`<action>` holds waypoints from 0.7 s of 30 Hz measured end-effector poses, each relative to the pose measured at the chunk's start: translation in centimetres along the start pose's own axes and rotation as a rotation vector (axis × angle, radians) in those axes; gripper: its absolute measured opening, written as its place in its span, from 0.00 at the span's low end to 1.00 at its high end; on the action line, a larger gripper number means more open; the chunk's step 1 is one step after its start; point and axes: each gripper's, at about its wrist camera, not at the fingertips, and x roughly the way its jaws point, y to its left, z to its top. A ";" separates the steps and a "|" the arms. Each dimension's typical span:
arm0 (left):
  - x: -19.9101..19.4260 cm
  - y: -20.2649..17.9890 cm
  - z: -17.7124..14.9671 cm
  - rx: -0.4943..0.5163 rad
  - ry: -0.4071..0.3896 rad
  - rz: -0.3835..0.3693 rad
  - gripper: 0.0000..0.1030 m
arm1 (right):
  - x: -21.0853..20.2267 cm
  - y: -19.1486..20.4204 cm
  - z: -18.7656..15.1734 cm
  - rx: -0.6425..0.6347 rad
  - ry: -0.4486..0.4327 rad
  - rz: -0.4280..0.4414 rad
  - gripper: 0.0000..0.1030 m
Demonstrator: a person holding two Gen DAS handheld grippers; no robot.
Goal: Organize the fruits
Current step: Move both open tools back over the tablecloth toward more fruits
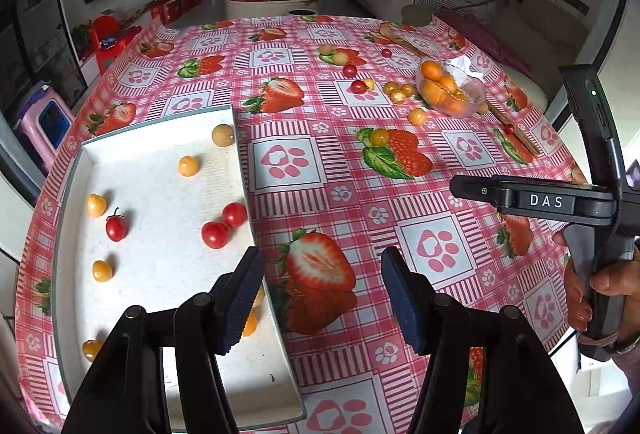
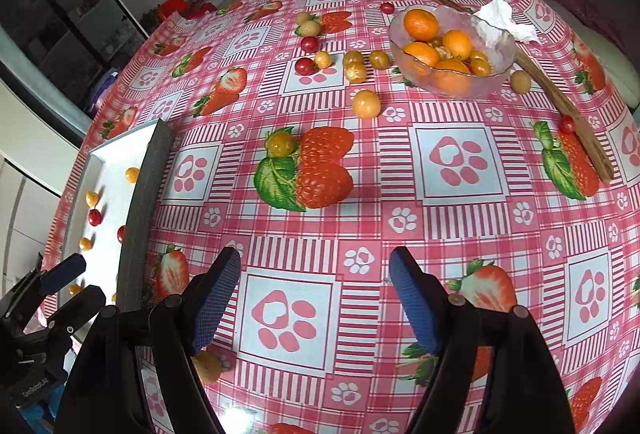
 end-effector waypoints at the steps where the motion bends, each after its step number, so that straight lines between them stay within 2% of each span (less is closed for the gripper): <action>1: 0.1 -0.7 -0.3 0.013 0.003 -0.004 0.60 | -0.2 -0.5 -0.1 0.001 -0.005 -0.003 0.78; 8: 1.5 -4.5 -2.4 0.060 0.024 0.002 0.60 | 0.1 -1.5 0.1 -0.004 -0.017 -0.012 0.78; 21: 5.0 -6.9 -4.7 0.061 0.071 0.060 0.60 | 4.0 1.3 2.3 -0.094 -0.027 -0.039 0.78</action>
